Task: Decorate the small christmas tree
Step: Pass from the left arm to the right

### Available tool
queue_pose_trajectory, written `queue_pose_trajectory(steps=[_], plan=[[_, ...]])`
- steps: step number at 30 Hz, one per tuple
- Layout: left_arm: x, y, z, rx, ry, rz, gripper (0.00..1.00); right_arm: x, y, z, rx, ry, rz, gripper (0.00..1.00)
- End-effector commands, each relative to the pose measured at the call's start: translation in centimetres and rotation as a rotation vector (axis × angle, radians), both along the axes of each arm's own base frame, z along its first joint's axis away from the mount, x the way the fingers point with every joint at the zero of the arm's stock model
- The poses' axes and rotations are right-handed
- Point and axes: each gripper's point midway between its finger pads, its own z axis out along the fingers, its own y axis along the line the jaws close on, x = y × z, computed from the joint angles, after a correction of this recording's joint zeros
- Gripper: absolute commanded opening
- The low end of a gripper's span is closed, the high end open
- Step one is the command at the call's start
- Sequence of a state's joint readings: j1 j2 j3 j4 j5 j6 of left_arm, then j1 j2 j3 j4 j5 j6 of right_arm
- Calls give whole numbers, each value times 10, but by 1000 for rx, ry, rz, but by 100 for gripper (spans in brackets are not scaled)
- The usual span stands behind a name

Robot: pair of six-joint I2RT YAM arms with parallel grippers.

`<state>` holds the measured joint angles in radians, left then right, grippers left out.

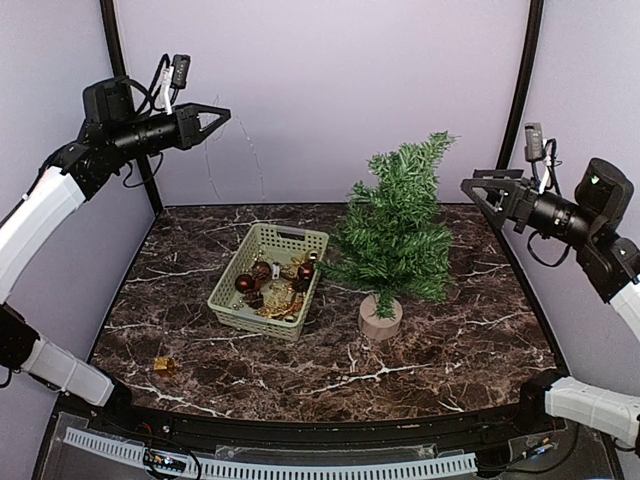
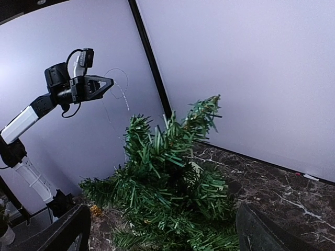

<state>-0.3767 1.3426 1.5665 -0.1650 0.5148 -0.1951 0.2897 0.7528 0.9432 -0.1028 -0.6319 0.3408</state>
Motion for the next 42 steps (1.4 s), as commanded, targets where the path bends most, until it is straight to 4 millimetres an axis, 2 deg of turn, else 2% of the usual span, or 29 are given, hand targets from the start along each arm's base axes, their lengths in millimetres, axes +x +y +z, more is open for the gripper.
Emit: queue_pose_trajectory(steps=[1, 3, 5, 7, 8, 10, 15, 18, 24, 28, 32, 34, 36, 38, 42], plan=[[17, -7, -25, 23, 73, -16, 0, 0, 9, 23, -17, -83, -15, 98], [26, -9, -46, 62, 124, -11, 0, 1, 15, 21, -24, -74, -5, 97], [31, -11, -76, 102, 190, -13, 0, 1, 21, 21, -17, -73, 11, 97], [33, -12, -91, 118, 211, -20, 0, -1, 28, 20, -21, -74, 24, 97], [32, -13, -92, 118, 207, -21, 0, -2, 32, 20, -29, -71, 31, 97], [29, -13, -81, 101, 177, -32, 0, -4, 40, 22, -51, -75, 40, 97], [16, -10, -32, 42, 79, -40, 0, -11, 64, 30, -85, -94, 76, 95], [11, -9, -17, 19, 63, -45, 0, -16, 82, 33, -104, -103, 103, 92], [1, -4, 13, -19, 22, -49, 0, -26, 128, 30, -191, -106, 154, 91], [-6, -4, 27, -25, -5, -67, 0, -34, 164, 32, -219, -116, 192, 93], [-7, -7, 26, -15, 0, -95, 0, -34, 207, 26, -250, -94, 231, 94], [-7, -8, 25, -12, 5, -97, 0, -33, 222, 25, -272, -95, 229, 93], [-6, -8, 24, -10, 6, -100, 0, -23, 224, 27, -274, -93, 180, 92], [-7, -9, 22, -8, 11, -107, 0, -15, 218, 30, -267, -98, 118, 93], [-8, -9, 20, -1, 10, -107, 0, -16, 209, 41, -234, -110, 95, 94]])
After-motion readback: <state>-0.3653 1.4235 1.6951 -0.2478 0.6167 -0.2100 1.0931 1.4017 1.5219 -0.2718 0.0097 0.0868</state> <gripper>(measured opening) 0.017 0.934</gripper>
